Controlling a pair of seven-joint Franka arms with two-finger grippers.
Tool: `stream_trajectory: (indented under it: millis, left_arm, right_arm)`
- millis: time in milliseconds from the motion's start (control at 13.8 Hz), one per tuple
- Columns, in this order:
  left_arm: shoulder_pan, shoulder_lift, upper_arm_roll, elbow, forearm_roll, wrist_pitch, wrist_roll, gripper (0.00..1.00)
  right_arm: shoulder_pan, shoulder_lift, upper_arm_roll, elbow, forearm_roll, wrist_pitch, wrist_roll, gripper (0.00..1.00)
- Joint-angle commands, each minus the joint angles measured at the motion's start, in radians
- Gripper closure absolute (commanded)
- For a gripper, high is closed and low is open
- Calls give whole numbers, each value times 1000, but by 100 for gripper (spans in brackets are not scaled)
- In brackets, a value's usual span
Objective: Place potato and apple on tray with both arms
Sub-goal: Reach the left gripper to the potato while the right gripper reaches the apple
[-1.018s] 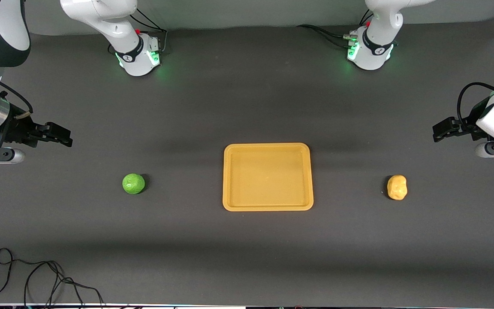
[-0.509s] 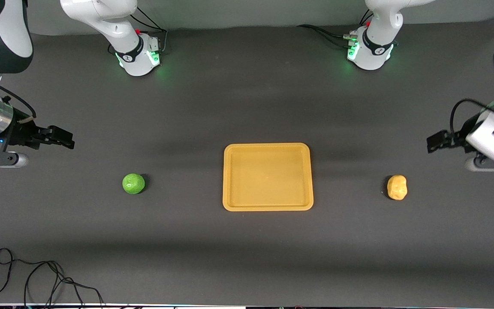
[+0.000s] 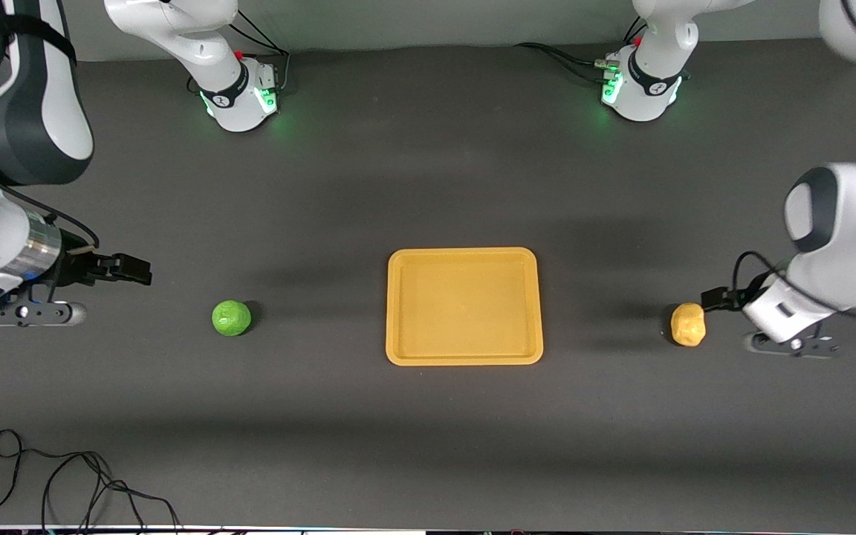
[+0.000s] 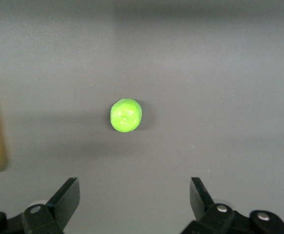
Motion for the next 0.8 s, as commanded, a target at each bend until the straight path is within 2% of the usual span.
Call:
stream_trajectory:
  millis: [0,145,218,509,582,727]
  left_arm:
    - [3,80,6,-39,21,126,12,0]
    - [3,123,11,-128,32,302,15,0]
    - [11,137,12,-152,34,348,15,0]
    - [12,150,11,-162,34,361,15,1]
    - [12,152,11,-162,34,361,15,5]
    - [14,150,11,-160,34,360,9,30]
  right_arm:
    - [7,-20,-3,-30,-10,13,-17,0]
    - [10,-22,-3,-82,-9,59,-8,0]
    - [14,-27,-3,-120,-9,98,-8,0]
    - [54,-44,-5,-326,-10,315,-8,0]
    - [54,-24,-5,-355,-10,378,-8,0]
    - [56,30,-3,-395,-10,490,-8,0]
